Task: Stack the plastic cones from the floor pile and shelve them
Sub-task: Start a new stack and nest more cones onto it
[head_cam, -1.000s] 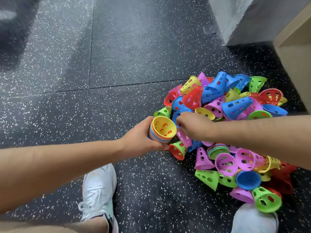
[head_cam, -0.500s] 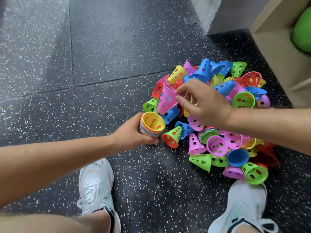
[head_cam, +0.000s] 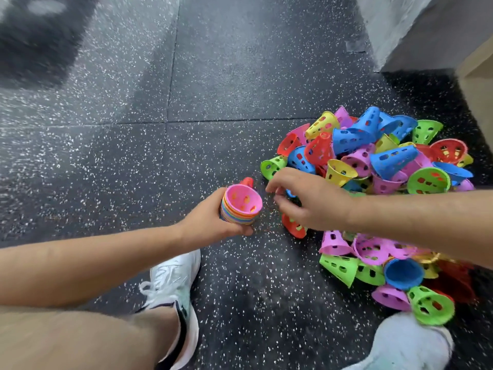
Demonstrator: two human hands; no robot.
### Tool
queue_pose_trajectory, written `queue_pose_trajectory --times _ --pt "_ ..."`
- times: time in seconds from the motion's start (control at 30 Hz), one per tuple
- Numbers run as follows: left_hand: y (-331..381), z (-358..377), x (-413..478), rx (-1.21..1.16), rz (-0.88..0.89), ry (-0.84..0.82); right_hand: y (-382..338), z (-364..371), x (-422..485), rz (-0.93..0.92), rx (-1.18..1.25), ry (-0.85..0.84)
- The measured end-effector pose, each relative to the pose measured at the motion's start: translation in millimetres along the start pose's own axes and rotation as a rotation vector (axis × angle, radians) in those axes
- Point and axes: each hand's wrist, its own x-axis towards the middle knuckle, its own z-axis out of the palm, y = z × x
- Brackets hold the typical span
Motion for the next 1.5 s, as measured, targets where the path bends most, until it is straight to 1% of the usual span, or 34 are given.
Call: queue_pose_trajectory --times 0.1,0.2,0.3,0.43,0.57,0.7,0.77,0.83,0.9,0.93,1.0,1.07,1.13,1.17,1.33,1.5 --pt "-18.0 -8.4 -9.8 0.01 -0.067 0.038 15.7 9.1 14.0 -0.02 -0.132 -0.132" --pt "-31.8 -14.8 -13.9 0.031 -0.106 0.043 30.6 25.8 22.8 0.022 -0.276 -0.295" --pt "-38.8 -23.0 -13.0 0.034 -0.117 0.061 38.1 40.3 37.6 0.032 -0.39 -0.393" --pt "-43.1 -38.7 -5.5 0.011 -0.125 0.082 48.7 49.0 76.1 -0.141 -0.568 -0.397" --pt "-46.2 -57.1 2.7 0.004 -0.133 0.101 48.1 55.3 124.5 -0.257 -0.729 -0.456" --pt "-47.6 -67.0 6.7 -0.021 -0.137 0.101 40.2 64.4 163.7 -0.447 -0.898 -0.521" --pt "-49.8 -70.3 6.5 -0.016 -0.143 0.105 33.4 66.1 173.3 -0.458 -0.933 -0.585" --pt "-52.7 -71.6 5.8 -0.013 -0.149 0.11 28.4 64.6 175.9 -0.453 -0.926 -0.609" --pt "-53.3 -70.0 6.0 -0.006 -0.146 0.111 28.4 56.2 173.3 -0.414 -0.864 -0.59" --pt "-53.8 -68.5 7.2 -0.003 -0.143 0.102 29.4 49.7 169.9 -0.355 -0.801 -0.554" --pt "-52.1 -64.0 10.7 -0.012 -0.132 0.077 31.5 33.5 159.1 -0.186 -0.607 -0.422" --pt "-47.2 -57.8 15.6 -0.021 -0.114 0.051 31.6 15.0 144.9 -0.039 -0.393 -0.252" --pt "-39.1 -50.5 23.3 -0.024 -0.089 0.028 29.6 -4.5 128.7 0.041 -0.256 -0.11" --pt "-34.3 -46.8 28.1 -0.02 -0.073 0.017 27.6 -13.9 120.1 0.056 -0.218 -0.066" --pt "-10.2 -23.8 48.4 -0.005 0.0 -0.028 11.9 -39.7 71.2 0.057 -0.175 0.046" --pt "10.8 3.7 52.4 -0.011 0.073 -0.069 -1.4 -30.9 17.9 0.069 -0.224 0.04"
